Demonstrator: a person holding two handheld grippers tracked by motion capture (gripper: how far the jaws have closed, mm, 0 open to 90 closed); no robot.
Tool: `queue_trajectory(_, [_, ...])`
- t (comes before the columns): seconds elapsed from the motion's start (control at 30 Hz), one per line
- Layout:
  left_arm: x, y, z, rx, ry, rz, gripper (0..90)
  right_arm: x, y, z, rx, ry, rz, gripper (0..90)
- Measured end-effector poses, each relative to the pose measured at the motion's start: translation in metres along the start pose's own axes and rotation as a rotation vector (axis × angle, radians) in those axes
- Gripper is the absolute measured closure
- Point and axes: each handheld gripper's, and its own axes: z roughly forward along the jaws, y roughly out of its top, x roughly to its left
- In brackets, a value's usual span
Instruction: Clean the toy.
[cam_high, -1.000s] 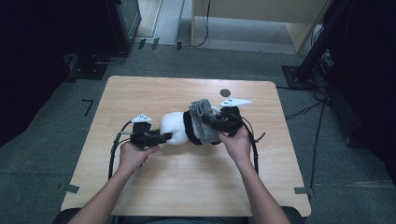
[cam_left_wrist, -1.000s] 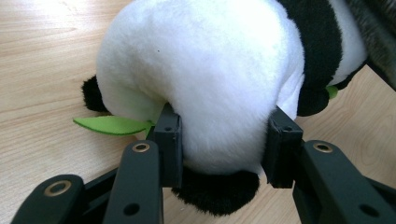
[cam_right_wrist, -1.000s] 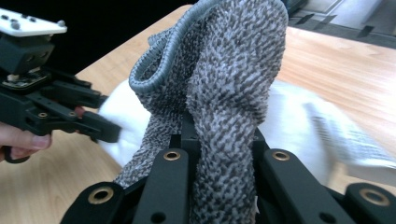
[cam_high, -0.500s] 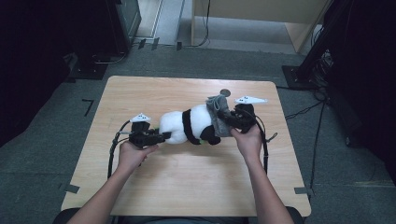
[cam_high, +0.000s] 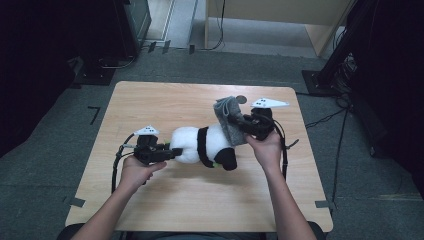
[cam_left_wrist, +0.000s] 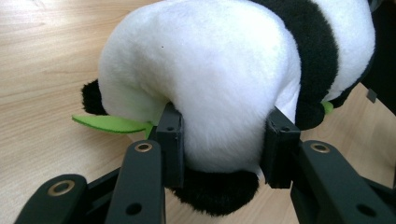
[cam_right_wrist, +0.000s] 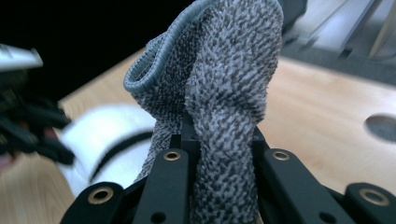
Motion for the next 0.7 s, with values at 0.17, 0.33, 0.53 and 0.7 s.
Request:
queue_trajectory(0.17, [0.009, -0.005, 0.006, 0.013, 0.011, -0.019, 56.4, -0.002, -0.013, 0.024, 0.067, -0.011, -0.015, 79.3])
queue_trajectory(0.33, [0.017, -0.008, 0.007, -0.015, 0.0, -0.001, 46.1, -0.006, -0.018, 0.034, 0.07, -0.005, -0.012, 79.6])
queue_trajectory(0.53, [0.017, -0.01, 0.007, -0.056, 0.03, 0.072, 33.3, -0.012, -0.02, 0.039, 0.06, -0.002, 0.008, 79.6])
queue_trajectory(0.7, [0.022, -0.008, 0.005, -0.068, 0.02, 0.076, 31.6, -0.016, -0.021, 0.043, 0.053, 0.001, 0.026, 79.6])
